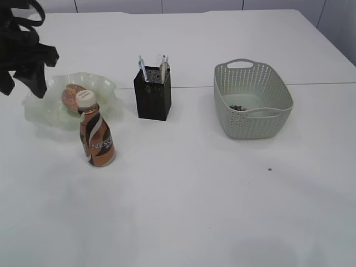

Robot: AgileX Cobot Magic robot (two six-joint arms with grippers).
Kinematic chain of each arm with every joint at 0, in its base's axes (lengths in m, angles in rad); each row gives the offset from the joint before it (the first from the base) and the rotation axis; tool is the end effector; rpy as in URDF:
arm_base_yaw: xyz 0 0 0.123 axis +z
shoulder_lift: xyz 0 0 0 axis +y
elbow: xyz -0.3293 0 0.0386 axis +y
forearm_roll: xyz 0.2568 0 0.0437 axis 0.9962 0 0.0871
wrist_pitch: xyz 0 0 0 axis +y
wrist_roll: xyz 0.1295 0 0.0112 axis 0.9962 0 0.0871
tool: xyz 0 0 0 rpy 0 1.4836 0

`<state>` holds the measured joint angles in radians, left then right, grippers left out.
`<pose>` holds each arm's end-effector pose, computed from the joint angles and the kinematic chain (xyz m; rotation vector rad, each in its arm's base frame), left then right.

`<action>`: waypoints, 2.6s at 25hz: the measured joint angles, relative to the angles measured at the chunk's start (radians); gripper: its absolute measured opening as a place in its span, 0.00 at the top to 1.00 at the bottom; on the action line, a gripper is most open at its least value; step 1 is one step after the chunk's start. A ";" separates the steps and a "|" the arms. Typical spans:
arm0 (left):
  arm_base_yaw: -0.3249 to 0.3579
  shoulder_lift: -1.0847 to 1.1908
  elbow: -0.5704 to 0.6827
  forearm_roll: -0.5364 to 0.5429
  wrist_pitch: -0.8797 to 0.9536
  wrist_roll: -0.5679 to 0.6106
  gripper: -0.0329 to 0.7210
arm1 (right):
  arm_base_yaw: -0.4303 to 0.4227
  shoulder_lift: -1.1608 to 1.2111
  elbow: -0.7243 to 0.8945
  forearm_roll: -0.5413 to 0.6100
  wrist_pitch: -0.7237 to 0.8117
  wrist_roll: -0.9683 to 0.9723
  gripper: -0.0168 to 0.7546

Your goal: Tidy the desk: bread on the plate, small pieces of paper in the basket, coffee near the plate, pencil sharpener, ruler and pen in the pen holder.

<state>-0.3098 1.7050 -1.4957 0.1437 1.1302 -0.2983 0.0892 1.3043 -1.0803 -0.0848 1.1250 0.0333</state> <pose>0.3702 -0.1008 0.3113 0.0727 2.7953 0.0524 0.2500 0.0124 0.3130 -0.1138 2.8247 -0.0891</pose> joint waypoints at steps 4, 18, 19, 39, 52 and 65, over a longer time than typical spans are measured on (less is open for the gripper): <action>0.005 -0.115 0.120 -0.004 0.000 0.002 0.40 | -0.005 0.000 0.000 0.002 0.011 -0.010 0.49; 0.005 -0.689 0.418 0.102 0.103 -0.011 0.42 | -0.005 -0.231 0.000 0.026 0.080 -0.022 0.49; 0.005 -0.733 0.425 0.110 0.108 -0.011 0.42 | -0.005 -0.264 0.000 0.026 0.090 -0.022 0.49; 0.005 -1.362 0.642 0.114 0.132 -0.013 0.46 | -0.005 -0.846 0.000 0.018 0.147 0.017 0.49; 0.005 -1.668 0.812 0.096 0.138 -0.013 0.47 | -0.005 -1.164 0.117 0.093 0.149 0.035 0.49; 0.005 -1.693 0.925 -0.002 0.100 0.049 0.47 | -0.005 -1.324 0.505 0.107 0.157 0.002 0.49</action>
<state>-0.3051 0.0122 -0.5703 0.1422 1.2300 -0.2492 0.0842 -0.0195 -0.5753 0.0226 1.2817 0.0355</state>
